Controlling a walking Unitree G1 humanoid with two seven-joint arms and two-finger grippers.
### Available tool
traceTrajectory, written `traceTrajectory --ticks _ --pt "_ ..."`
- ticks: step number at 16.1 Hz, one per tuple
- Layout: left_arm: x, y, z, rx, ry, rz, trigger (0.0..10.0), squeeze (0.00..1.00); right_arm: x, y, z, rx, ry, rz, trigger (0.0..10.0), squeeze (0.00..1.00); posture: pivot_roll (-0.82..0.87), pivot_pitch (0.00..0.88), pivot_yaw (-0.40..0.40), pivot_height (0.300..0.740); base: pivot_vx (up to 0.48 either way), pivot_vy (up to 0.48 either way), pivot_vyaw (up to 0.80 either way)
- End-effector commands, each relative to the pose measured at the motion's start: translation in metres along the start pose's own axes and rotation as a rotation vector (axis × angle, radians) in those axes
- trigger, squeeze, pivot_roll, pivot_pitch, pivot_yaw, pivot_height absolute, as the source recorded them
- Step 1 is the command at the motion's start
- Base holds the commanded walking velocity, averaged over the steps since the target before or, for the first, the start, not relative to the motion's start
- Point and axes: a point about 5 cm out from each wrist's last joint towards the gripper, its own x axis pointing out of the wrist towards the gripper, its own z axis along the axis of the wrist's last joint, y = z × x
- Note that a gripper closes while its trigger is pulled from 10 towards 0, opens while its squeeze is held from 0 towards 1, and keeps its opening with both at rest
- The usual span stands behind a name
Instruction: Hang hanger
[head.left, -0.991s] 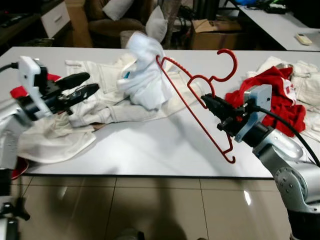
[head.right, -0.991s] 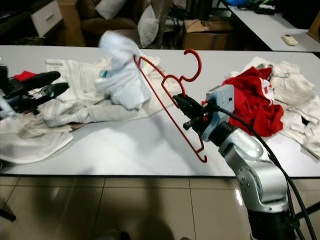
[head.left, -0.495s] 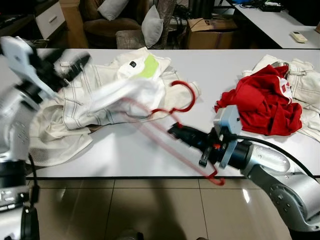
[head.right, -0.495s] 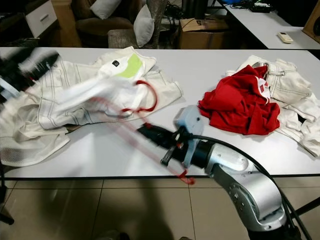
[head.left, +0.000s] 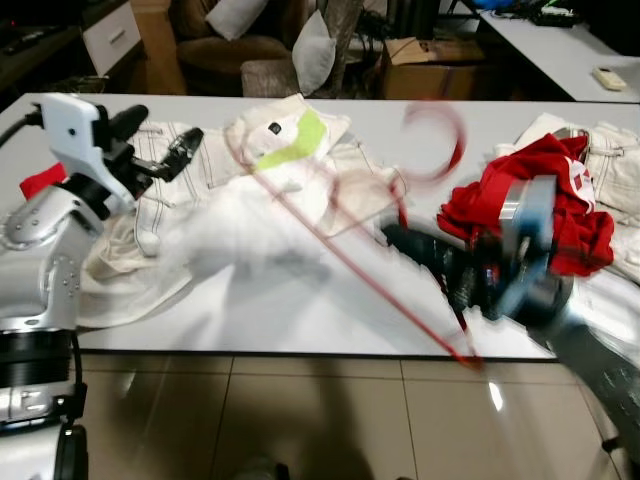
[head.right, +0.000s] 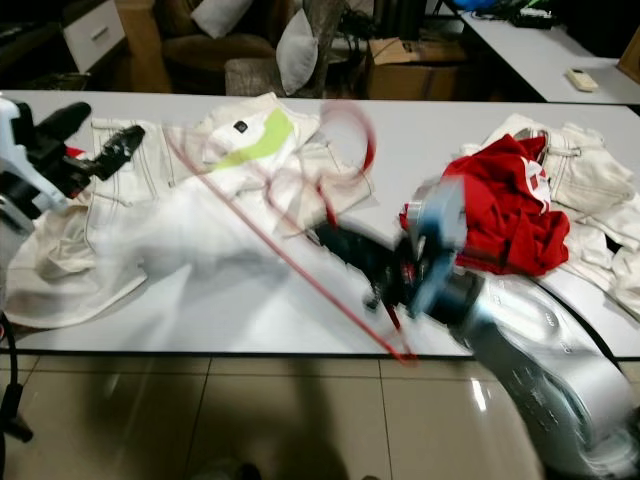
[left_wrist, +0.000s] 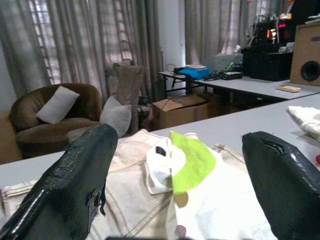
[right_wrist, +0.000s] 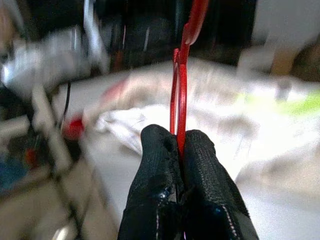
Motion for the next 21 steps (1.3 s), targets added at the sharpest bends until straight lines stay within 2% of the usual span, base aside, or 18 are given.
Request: traceTrajectory --ticks 1,3,4,6,7,8,9,10,11,12,15,17,21 --pt "0.003 -0.003 0.002 0.007 -0.004 -0.01 10.0 1.0 -0.001 0.006 -0.003 -0.017 0.035 0.029 10.0 0.0 -0.08 0.0 0.07 0.74 0.0 0.0 0.0" --pt "0.006 -0.009 0.0 -0.017 -0.007 -0.027 10.0 1.0 0.001 -0.008 0.012 -0.026 -0.121 -0.125 10.0 0.0 -0.09 0.0 0.073 0.74 0.0 0.0 0.0" --pt "0.008 -0.013 -0.002 -0.041 -0.01 -0.022 10.0 1.0 0.001 -0.013 0.013 -0.007 -0.139 -0.167 10.0 0.0 -0.09 0.0 0.074 0.74 0.0 0.0 0.0" --pt "0.009 -0.029 -0.019 -0.112 0.029 0.024 10.0 1.0 0.003 -0.033 0.009 -0.005 -0.182 -0.429 10.0 0.0 -0.1 0.0 0.079 0.74 0.0 0.0 0.0" --pt "0.007 -0.034 -0.024 -0.129 0.04 0.044 10.0 1.0 0.002 -0.037 0.005 0.003 -0.172 -0.479 10.0 0.0 -0.1 0.0 0.08 0.74 0.0 0.0 0.0" --pt "0.002 -0.045 -0.034 -0.149 0.062 0.078 10.0 0.99 -0.001 -0.045 -0.005 -0.01 -0.118 -0.624 10.0 0.0 -0.1 0.0 0.077 0.74 0.0 0.0 0.0" --pt "-0.002 -0.054 -0.04 -0.139 0.082 0.088 10.0 0.69 -0.002 -0.047 -0.011 -0.007 -0.096 -0.662 10.0 0.0 -0.1 0.0 0.07 0.74 0.0 0.0 0.0" --pt "-0.008 -0.067 -0.044 -0.125 0.079 0.067 10.0 0.23 -0.004 -0.047 -0.014 0.019 -0.113 -0.721 10.0 0.0 -0.1 0.0 0.058 0.74 0.0 0.0 0.0" --pt "-0.011 -0.072 -0.046 -0.123 0.078 0.069 10.0 0.23 -0.004 -0.046 -0.016 0.023 -0.116 -0.74 10.0 0.0 -0.1 0.0 0.058 0.74 0.0 0.0 0.0" --pt "-0.021 -0.081 -0.053 -0.095 0.082 0.097 10.0 0.22 0.0 -0.04 -0.02 0.057 -0.152 -0.769 10.0 0.0 -0.1 0.0 0.042 0.74 0.0 0.0 0.0" --pt "-0.037 -0.094 -0.062 -0.063 0.115 0.161 10.0 0.22 0.019 -0.018 -0.033 0.0 -0.108 -0.678 10.0 0.0 -0.07 0.0 -0.006 0.74 0.0 -0.211 0.0" --pt "-0.042 -0.095 -0.065 -0.041 0.13 0.161 10.0 0.22 0.026 -0.014 -0.033 -0.034 -0.11 -0.659 10.0 0.0 -0.07 0.0 -0.007 0.74 0.0 -0.319 0.0" --pt "-0.045 -0.097 -0.067 -0.017 0.151 0.172 10.0 0.22 0.023 -0.012 -0.044 0.005 -0.105 -0.674 10.0 0.0 -0.05 0.0 0.003 0.74 0.0 -0.289 0.0"
